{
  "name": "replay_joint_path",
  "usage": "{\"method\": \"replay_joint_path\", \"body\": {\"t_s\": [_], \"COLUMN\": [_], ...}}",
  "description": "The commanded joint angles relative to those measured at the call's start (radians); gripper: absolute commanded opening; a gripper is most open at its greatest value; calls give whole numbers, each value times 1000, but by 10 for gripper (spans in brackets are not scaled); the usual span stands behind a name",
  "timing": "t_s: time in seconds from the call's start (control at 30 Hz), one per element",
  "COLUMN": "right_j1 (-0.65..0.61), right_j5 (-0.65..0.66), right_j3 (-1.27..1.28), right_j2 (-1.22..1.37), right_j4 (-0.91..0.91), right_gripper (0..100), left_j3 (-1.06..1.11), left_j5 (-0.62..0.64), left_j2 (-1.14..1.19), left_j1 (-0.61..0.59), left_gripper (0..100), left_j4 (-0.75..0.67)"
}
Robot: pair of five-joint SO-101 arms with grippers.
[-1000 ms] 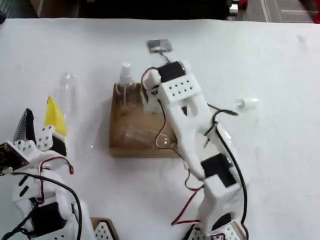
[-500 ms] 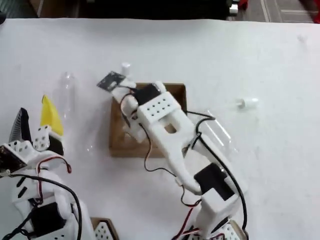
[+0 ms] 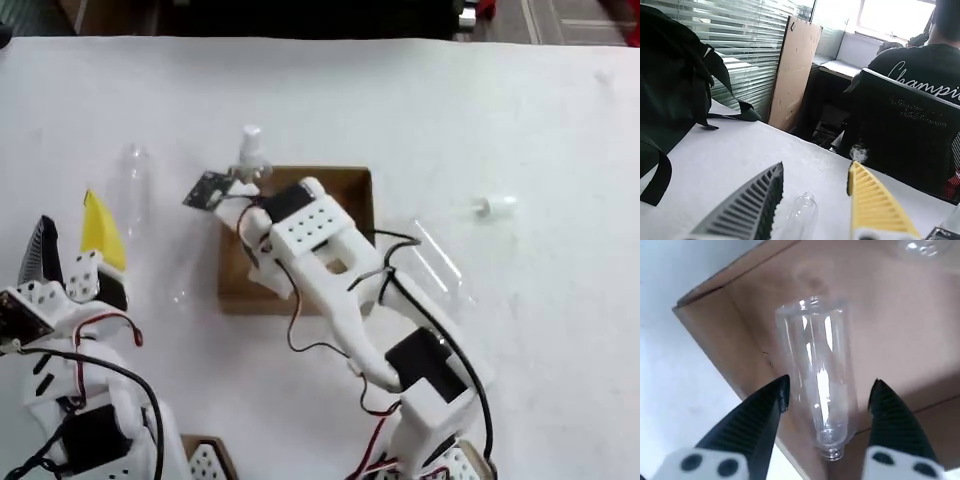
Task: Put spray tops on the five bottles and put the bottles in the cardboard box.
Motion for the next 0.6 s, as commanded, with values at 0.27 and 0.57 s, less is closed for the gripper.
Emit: {"method": "replay_joint_path", "body": {"t_s": [0.27, 0.57], "right_j1": [7, 2], "right_j5": [9, 9], "right_j3": [-137, -158], "right_j2": [160, 170], "right_j4": [33, 54], "right_gripper": [230, 37], "left_j3": [-6, -6], "left_j5": [5, 5], "left_j2": [-7, -7], "left_j1": [-5, -5], "left_gripper": [202, 202], "left_j4": [-20, -20]}}
